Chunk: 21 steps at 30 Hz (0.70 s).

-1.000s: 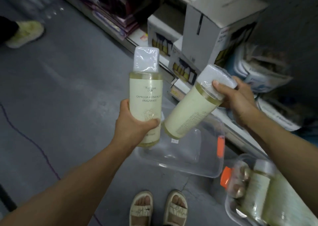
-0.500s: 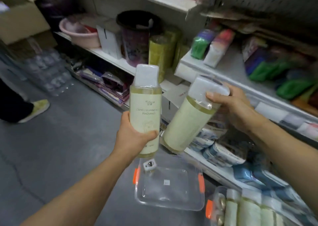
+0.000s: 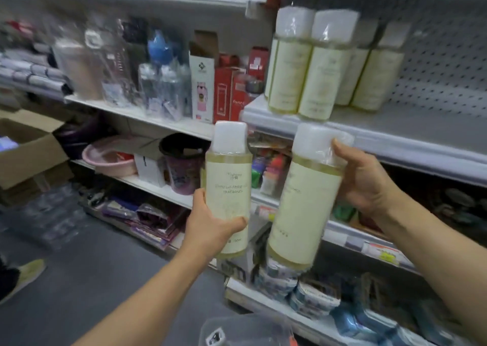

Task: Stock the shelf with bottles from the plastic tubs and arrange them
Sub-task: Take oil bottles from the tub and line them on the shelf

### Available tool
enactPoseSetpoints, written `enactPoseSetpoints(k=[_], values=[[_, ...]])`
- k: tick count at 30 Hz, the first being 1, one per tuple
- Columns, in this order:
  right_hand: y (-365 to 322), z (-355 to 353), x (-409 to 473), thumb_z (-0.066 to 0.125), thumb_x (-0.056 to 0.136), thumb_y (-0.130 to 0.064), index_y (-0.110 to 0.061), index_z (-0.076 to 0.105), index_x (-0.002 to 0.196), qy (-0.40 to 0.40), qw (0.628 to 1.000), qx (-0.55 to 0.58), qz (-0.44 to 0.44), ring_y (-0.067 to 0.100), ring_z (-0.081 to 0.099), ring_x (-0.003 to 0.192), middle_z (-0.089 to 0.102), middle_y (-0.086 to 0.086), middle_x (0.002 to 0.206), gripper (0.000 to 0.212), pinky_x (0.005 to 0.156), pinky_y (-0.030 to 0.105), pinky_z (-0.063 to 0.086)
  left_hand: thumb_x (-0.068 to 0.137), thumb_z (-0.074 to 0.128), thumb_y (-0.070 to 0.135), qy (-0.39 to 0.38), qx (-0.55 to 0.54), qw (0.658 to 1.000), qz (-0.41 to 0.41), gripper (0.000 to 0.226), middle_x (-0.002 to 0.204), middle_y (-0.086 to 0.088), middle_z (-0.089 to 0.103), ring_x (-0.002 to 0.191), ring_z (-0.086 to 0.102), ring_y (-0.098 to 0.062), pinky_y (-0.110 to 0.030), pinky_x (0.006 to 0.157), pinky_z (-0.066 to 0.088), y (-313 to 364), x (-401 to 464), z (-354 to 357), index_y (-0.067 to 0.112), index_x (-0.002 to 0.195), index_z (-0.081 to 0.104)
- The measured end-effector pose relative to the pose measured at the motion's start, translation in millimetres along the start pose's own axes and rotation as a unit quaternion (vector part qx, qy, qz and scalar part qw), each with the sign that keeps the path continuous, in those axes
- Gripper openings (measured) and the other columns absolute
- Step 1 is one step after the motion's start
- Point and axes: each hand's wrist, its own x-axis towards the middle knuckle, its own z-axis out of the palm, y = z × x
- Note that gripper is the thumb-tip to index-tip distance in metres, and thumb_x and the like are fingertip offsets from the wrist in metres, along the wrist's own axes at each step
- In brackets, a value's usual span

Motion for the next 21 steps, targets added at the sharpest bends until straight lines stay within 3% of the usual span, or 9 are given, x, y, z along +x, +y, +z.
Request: enactPoseSetpoints(k=[4, 8, 11, 17, 21], values=[[-47, -2, -17, 0.054, 0.071, -0.037, -0.011, 0.072, 0.088, 0.057, 0.997, 0.049, -0.026, 0.020, 0.071, 0.068, 0.074, 0.008, 0.081, 0.036, 0.056, 0.029, 0.058, 0.067, 0.082, 0.008, -0.027, -0.017, 0.999, 0.041, 0.071, 0.104, 0.011, 0.055, 0.094, 0.056, -0.006, -0.019, 0.067, 0.044, 47, 2, 6, 0.022, 0.118, 0.036], [-83, -15, -30, 0.048, 0.087, -0.038, -0.009, 0.064, 0.099, 0.100, 0.992, 0.047, -0.060, 0.021, 0.071, 0.068, 0.074, 0.009, 0.081, 0.036, 0.058, 0.031, 0.059, 0.065, 0.083, 0.007, -0.049, -0.019, 0.996, 0.072, 0.073, 0.108, 0.008, 0.057, 0.096, 0.057, -0.006, -0.021, 0.072, 0.046, 82, 4, 18, 0.019, 0.121, 0.038], [-102, -28, -36, 0.042, 0.095, -0.039, -0.009, 0.063, 0.094, 0.129, 0.986, 0.064, -0.082, 0.020, 0.069, 0.061, 0.072, 0.008, 0.074, 0.037, 0.054, 0.031, 0.058, 0.065, 0.083, 0.007, -0.067, -0.030, 0.994, 0.086, 0.074, 0.110, 0.008, 0.058, 0.100, 0.058, -0.009, -0.023, 0.077, 0.047, 105, 7, 32, 0.019, 0.123, 0.039], [-135, -59, -25, 0.043, 0.095, -0.040, -0.012, 0.064, 0.096, 0.160, 0.977, 0.047, -0.136, 0.020, 0.068, 0.067, 0.073, 0.005, 0.076, 0.035, 0.066, 0.034, 0.056, 0.064, 0.085, 0.008, -0.091, -0.048, 0.991, 0.091, 0.077, 0.115, 0.002, 0.061, 0.106, 0.060, -0.016, -0.036, 0.087, 0.053, 136, 19, 64, 0.023, 0.124, 0.040], [-154, -81, -1, 0.043, 0.094, -0.043, -0.011, 0.065, 0.097, 0.146, 0.978, 0.033, -0.143, 0.022, 0.068, 0.068, 0.072, 0.008, 0.080, 0.039, 0.068, 0.037, 0.056, 0.064, 0.085, 0.008, -0.092, -0.049, 0.990, 0.099, 0.074, 0.115, 0.003, 0.061, 0.107, 0.060, -0.016, -0.033, 0.085, 0.053, 154, 31, 85, 0.023, 0.122, 0.040]])
